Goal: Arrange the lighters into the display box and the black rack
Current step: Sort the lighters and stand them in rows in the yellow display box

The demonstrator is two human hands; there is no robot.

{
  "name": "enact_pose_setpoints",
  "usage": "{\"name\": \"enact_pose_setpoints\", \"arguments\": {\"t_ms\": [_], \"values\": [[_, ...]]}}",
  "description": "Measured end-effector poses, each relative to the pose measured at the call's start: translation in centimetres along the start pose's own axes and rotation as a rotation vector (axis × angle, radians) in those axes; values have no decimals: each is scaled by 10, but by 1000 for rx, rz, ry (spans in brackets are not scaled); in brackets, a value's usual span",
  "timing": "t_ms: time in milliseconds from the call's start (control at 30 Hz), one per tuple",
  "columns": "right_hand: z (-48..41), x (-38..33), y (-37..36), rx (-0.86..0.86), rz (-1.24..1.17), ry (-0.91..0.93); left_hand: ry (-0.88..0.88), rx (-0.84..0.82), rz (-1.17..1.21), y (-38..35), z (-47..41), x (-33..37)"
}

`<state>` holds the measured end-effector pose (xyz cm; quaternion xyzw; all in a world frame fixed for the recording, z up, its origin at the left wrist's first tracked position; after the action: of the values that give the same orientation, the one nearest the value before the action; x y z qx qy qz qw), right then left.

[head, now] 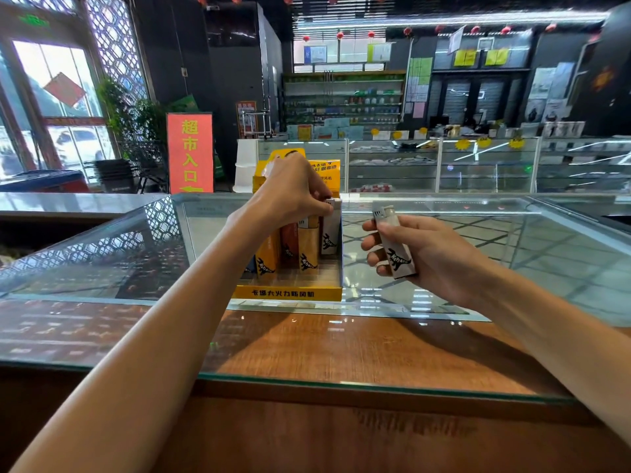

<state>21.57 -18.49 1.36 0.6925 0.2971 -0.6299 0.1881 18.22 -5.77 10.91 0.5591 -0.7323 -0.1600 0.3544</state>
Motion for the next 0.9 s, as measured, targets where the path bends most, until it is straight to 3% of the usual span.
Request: {"name": "enact_pose_setpoints", "arguments": {"t_ms": [700,800,900], "values": [[2,1,-6,-99,44,5,-66,-35,-31,-8,-1,1],[2,0,-7,-105,54,28,-91,8,105,4,5,10],[2,-3,-8,-105,67,58,-108,-103,326,3,16,27]]}}
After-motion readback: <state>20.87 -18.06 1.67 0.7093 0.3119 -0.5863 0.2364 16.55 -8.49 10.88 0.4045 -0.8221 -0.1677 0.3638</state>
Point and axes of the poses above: each hand's wrist, its own z-axis away from the middle knuckle, its own y-axis out of the back of the hand, x = y × z, the point moved 10 cm from there along -z, towards the middle knuckle, and after that the axes turned 9 degrees about x, right-handed, at the moved point
